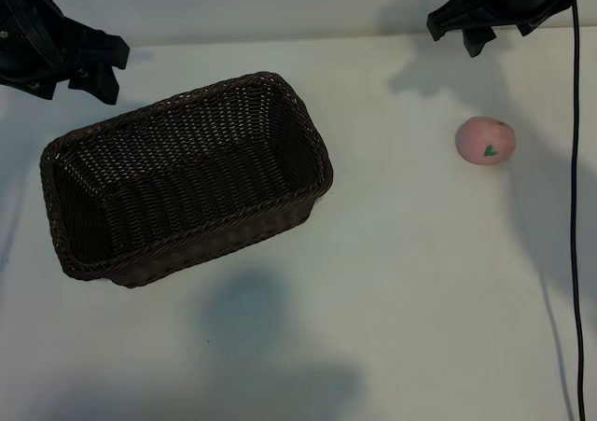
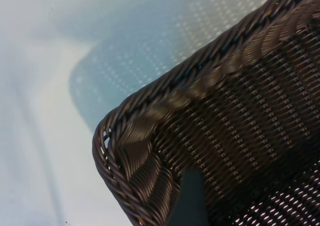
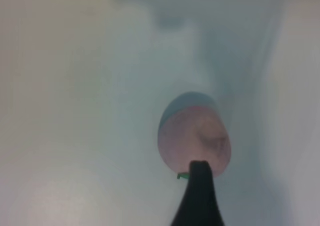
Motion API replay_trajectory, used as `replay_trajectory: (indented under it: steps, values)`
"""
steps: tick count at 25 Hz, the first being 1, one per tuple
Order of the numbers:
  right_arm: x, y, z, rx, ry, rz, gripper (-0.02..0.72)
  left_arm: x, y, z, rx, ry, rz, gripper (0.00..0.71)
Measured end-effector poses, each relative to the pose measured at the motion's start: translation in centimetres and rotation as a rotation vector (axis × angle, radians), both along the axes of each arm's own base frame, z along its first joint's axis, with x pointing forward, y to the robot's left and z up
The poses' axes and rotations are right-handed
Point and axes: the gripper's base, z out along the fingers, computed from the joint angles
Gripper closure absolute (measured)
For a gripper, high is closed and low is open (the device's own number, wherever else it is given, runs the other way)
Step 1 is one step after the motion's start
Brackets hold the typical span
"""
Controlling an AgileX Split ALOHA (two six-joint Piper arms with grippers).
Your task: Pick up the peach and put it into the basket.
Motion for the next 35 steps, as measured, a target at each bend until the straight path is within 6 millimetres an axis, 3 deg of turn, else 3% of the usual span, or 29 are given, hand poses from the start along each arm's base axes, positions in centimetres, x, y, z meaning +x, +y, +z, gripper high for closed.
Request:
replay_trajectory:
  steps: [28, 32, 35]
  values:
    - [0.0, 0.0, 0.0, 0.001, 0.0, 0.0, 0.148, 0.3, 0.0, 0.1, -0.016, -0.028, 0.035, 0.111]
    - [0.0, 0.0, 0.0, 0.001, 0.001, 0.0, 0.148, -1.0, 0.6, 0.3, -0.006, -0.004, 0.128, 0.111]
    - [0.0, 0.0, 0.0, 0.0, 0.001, 0.0, 0.148, -3.5, 1.2, -0.4, -0.022, 0.006, 0.208, 0.111]
